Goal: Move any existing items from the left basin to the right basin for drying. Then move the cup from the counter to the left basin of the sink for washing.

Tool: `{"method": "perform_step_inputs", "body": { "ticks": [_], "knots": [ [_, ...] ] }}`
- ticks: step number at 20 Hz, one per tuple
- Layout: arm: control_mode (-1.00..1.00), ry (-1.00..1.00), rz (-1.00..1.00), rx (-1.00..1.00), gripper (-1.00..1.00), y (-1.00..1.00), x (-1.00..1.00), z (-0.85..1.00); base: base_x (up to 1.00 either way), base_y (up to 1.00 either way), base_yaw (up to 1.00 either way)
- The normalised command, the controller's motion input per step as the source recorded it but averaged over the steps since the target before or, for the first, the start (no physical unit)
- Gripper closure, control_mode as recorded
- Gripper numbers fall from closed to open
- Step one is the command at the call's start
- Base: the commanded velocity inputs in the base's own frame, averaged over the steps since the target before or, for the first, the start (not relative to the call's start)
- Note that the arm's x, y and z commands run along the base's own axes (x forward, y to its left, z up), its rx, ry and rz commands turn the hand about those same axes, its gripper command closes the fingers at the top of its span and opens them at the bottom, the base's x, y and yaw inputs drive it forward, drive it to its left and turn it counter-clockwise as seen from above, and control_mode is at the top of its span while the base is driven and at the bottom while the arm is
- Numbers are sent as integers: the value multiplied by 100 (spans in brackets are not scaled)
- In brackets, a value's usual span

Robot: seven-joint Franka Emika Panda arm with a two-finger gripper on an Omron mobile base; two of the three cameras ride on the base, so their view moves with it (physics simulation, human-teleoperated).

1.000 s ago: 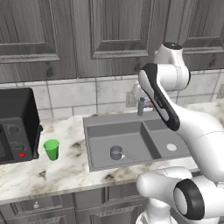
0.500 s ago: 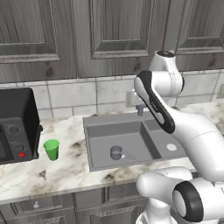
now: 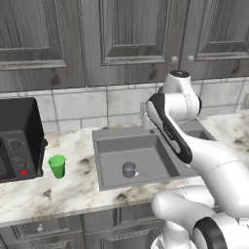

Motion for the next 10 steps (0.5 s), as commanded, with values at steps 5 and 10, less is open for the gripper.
{"method": "perform_step_inputs", "body": {
  "ticks": [5, 10],
  "knots": [
    [-100, 5, 0, -1, -100, 0, 0, -49, 0, 0, 0],
    [-100, 6, 1, 0, -100, 4, 0, -42, 0, 0, 0]
  ]
}}
